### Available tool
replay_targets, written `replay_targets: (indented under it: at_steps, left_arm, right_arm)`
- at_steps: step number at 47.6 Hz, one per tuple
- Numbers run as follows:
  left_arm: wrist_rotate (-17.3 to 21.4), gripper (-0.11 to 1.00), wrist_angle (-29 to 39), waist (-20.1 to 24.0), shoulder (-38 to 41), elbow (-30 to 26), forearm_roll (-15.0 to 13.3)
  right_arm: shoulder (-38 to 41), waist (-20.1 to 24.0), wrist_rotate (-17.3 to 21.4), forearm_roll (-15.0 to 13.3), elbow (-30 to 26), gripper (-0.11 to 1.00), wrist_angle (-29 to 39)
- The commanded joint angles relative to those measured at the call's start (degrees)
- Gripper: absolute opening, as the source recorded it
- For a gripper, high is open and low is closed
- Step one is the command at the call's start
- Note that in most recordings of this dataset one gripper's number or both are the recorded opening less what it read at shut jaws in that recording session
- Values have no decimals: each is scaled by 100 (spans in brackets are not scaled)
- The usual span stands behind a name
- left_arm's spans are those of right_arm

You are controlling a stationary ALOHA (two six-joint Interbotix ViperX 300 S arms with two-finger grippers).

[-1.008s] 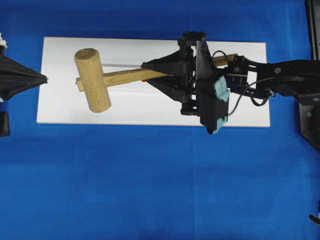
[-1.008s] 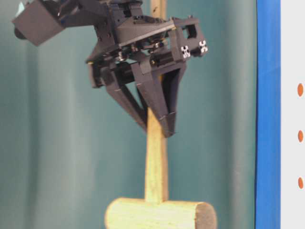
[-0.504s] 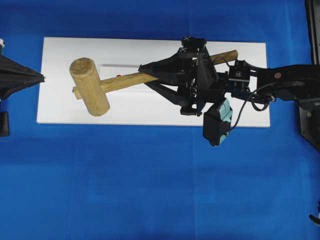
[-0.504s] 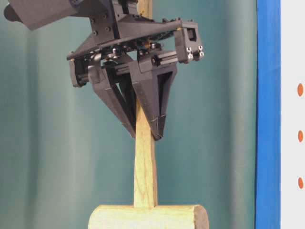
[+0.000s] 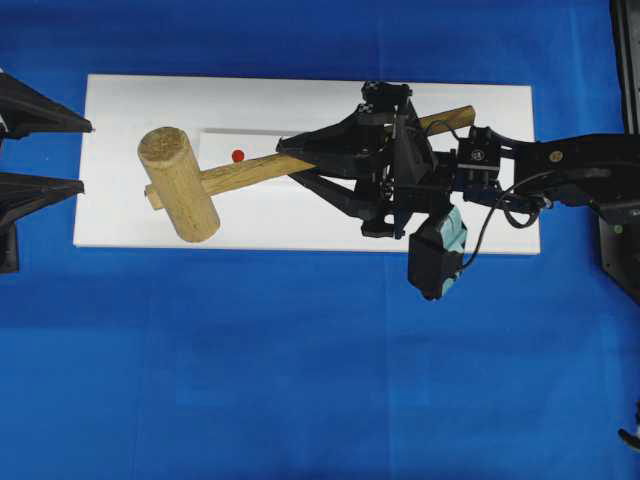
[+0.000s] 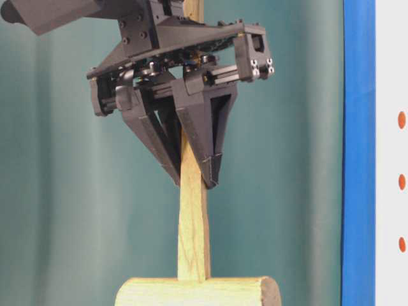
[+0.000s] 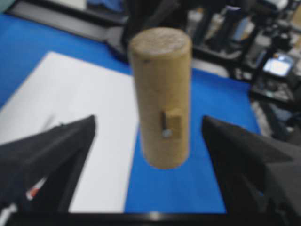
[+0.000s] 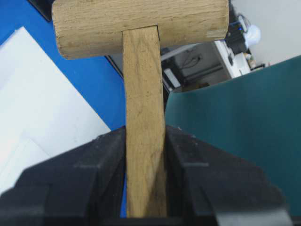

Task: Hit the mark with a hammer.
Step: 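Move the left gripper in and grasp the mallet head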

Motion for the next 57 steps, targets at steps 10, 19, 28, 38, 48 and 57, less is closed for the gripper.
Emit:
replay_targets:
  at_steps: [10,19,28,38,48,57]
  left_arm:
    - [-70,94,-272,18,114,-62,-9]
    - [-185,94,-747,18,510,-141,-9]
    - [-185,94,-1222,0,1257,-422,-9]
    - [-176,94,-1784,-9,1881,-668,-9]
    - [-176,94,-2030,-9,2364,-888,-9]
    - [-185,94,-2030,-9,2707,-1072,-9]
  right_arm:
    - [-193,9,18,26,-79,10,-114]
    - [-193,9,18,26,-88,10,-105]
    - [-193,9,18,26,-88,10,-105]
    - [-193,0,18,62,-88,10,-97]
    - [-176,9,18,79,-79,10,-88]
    - [-176,0,18,141,-88,10,-79]
